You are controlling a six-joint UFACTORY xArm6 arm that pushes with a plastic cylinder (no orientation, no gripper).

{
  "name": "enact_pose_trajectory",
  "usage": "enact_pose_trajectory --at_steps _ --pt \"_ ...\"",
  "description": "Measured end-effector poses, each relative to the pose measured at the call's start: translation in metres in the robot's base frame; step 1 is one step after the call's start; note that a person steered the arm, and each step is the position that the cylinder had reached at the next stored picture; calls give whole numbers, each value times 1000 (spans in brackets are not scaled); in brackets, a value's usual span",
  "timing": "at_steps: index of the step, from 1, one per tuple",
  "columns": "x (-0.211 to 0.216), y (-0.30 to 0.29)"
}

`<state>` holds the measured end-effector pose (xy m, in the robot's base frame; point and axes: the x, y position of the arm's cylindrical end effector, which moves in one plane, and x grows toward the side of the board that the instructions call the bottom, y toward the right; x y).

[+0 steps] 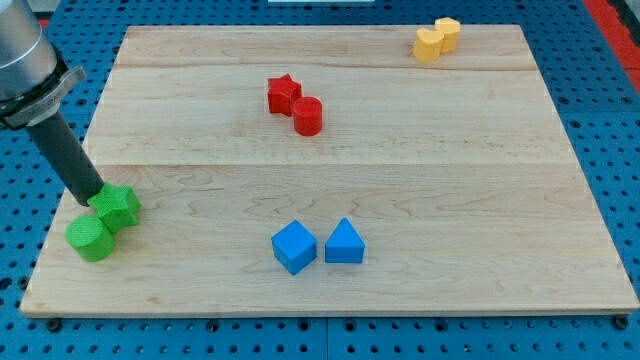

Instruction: Slide the blue cube towards the bottom left

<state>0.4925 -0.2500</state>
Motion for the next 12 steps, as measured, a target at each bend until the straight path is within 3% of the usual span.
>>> enact_pose_trajectory --at_steps 2,5,6,8,9,12 --pt "0 -2" --pt "-40 14" --pt "-32 19" --pt "15 114" --pt "13 149" --pt "8 149"
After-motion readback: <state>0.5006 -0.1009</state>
